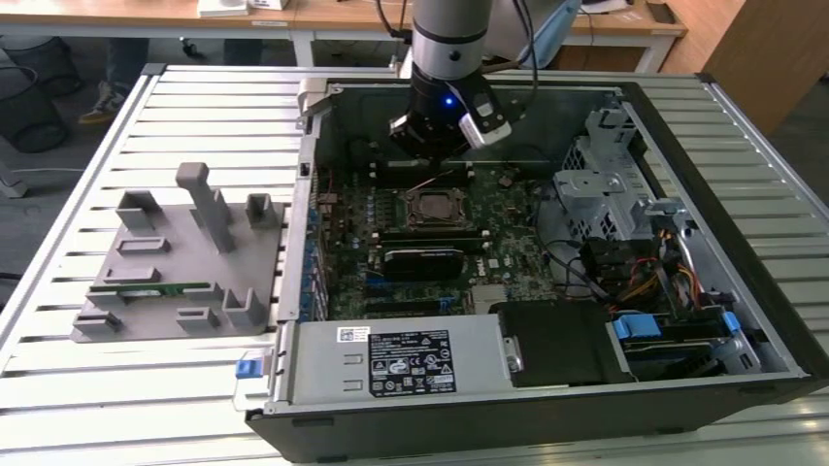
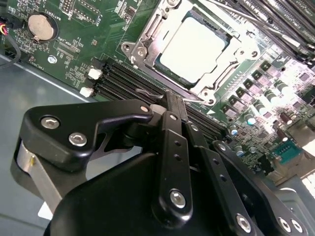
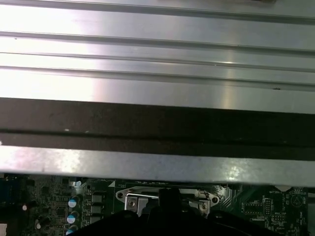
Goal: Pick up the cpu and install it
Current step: 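Install the first cpu locking lever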
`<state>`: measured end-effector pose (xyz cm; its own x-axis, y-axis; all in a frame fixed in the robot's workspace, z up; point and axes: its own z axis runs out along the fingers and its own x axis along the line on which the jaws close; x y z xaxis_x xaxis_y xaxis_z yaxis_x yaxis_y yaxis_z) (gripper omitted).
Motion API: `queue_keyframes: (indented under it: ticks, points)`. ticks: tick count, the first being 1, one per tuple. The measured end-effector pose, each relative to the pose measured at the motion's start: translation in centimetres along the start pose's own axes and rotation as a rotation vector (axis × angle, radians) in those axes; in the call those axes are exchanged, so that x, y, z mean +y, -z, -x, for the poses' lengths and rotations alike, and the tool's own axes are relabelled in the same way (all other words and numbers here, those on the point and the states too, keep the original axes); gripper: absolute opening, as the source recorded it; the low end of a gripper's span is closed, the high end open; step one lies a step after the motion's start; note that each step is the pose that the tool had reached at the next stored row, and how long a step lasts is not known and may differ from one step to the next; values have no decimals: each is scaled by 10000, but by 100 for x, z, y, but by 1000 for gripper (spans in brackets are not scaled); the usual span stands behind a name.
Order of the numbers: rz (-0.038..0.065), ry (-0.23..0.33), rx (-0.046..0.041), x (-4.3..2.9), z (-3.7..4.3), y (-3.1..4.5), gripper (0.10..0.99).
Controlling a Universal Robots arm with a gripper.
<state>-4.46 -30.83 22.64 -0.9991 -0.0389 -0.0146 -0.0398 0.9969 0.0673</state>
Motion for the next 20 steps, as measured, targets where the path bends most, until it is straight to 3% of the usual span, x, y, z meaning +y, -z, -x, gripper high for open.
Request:
queue_keyframes:
  ticks: [20]
  points:
    - [0,-1,0,47,74,-72,114]
